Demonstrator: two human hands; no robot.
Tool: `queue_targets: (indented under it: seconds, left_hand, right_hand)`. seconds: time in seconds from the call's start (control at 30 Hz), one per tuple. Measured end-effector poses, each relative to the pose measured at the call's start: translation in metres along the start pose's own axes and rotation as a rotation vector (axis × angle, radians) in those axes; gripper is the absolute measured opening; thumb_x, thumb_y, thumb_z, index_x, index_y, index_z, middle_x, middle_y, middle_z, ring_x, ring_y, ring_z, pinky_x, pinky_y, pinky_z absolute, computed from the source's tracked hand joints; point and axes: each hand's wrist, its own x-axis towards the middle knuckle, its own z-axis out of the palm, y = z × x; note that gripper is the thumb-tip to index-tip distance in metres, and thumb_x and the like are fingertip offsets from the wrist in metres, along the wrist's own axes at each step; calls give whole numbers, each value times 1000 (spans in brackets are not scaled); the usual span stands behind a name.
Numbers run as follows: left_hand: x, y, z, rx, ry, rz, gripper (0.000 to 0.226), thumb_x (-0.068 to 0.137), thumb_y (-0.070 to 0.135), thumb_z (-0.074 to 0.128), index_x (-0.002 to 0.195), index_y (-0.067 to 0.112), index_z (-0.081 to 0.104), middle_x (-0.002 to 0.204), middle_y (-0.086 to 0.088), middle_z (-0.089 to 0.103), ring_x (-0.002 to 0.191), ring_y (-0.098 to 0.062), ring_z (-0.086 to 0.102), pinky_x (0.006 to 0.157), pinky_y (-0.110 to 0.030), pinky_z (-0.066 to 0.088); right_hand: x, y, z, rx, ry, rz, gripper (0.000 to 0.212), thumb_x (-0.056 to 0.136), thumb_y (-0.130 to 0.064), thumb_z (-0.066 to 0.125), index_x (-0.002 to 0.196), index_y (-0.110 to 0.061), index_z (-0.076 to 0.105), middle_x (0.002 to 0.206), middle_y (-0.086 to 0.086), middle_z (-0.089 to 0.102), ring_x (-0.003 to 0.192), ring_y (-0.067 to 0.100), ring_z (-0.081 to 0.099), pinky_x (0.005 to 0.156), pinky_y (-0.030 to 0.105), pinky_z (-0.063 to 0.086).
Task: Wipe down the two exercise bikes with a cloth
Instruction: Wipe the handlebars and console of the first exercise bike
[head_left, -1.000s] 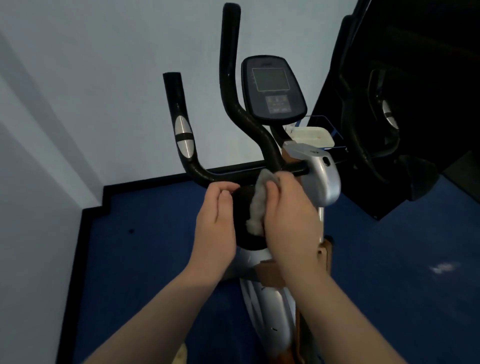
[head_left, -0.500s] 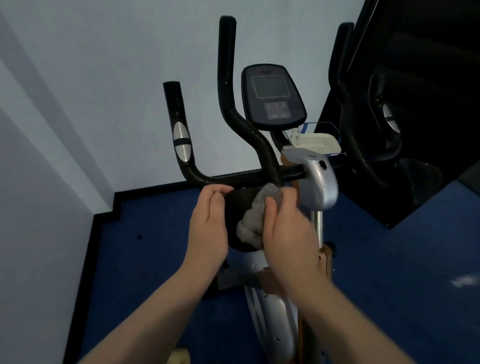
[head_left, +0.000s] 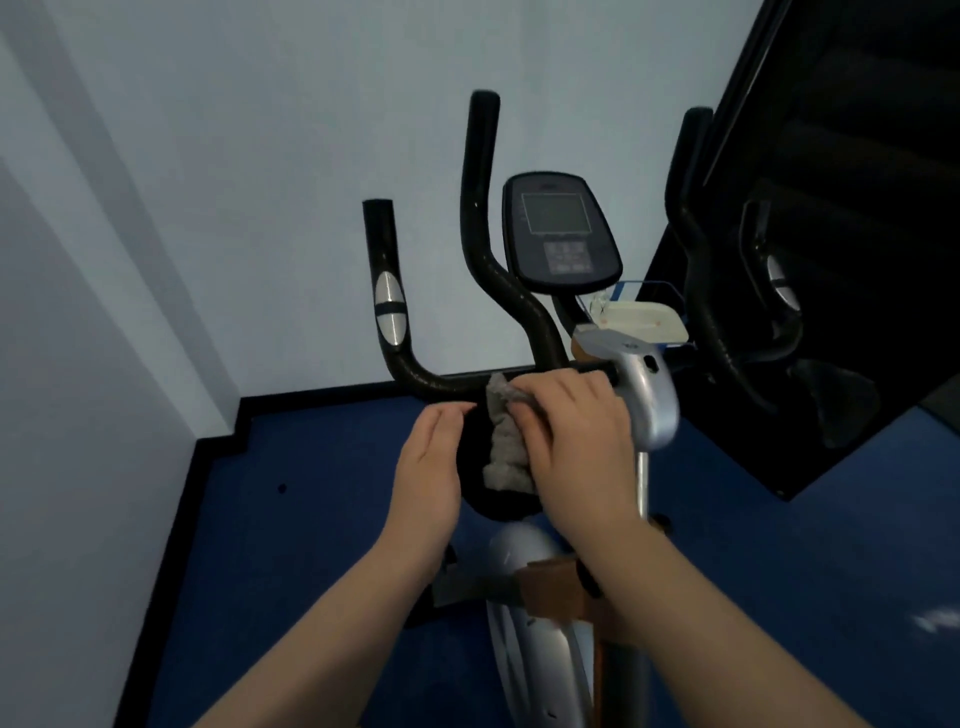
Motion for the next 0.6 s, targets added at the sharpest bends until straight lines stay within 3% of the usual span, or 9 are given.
queue_targets:
  seconds: [0.13, 0.23, 0.37, 0.47, 0.53, 0.6]
  left_hand:
    - [-7, 0, -9, -49, -14, -86, 28, 100, 21, 42, 101, 15, 69, 96, 2, 71, 87, -8, 67, 69, -19, 53]
    - [-11, -2, -13, -32, -31, -79, 25, 100, 18, 44, 100, 16, 68, 101, -2, 71, 92, -12, 66, 68, -18, 52]
    - [-15, -3, -9, -75, -33, -62, 27, 100, 18, 44, 101, 14, 70, 94, 0, 73, 81, -2, 67, 63, -11, 50]
    - [-15, -3, -9, -80, -46, -53, 29, 100, 19, 43, 102, 11, 70, 91, 2, 73, 79, 0, 67, 61, -9, 49]
    - [-14, -3, -11, -77, -64, -65, 29, 101, 19, 42, 101, 11, 70, 91, 3, 73, 79, 0, 67, 60, -10, 49]
    - [-12, -3, -14, -62, -92, -73, 30, 101, 20, 41, 101, 13, 70, 93, 3, 73, 82, 0, 67, 61, -11, 50]
  right_hand:
    - [-15, -12, 13, -70, 41, -22, 36, 85, -24, 62, 121, -23, 59, 117, -4, 65, 119, 15, 52, 112, 42, 22]
    - [-38, -3, 16, -55, 136, -30, 25, 91, -30, 55, 112, -22, 66, 134, 1, 56, 134, 19, 39, 117, 46, 15]
    - [-56, -22, 32, -14, 58, 6, 47, 99, -43, 32, 132, -19, 56, 135, -3, 56, 134, 13, 40, 118, 43, 11]
    - [-63, -32, 35, -54, 49, -20, 44, 99, -39, 37, 134, -18, 55, 118, -1, 64, 110, 14, 55, 98, 35, 38]
    - [-57, -23, 24, -50, 37, -124, 40, 98, -35, 43, 128, -17, 60, 101, -1, 65, 90, 16, 59, 77, 32, 45]
    - [-45, -14, 13, 12, 31, -194, 34, 97, -30, 45, 123, -17, 63, 96, -2, 65, 83, 16, 61, 69, 31, 47]
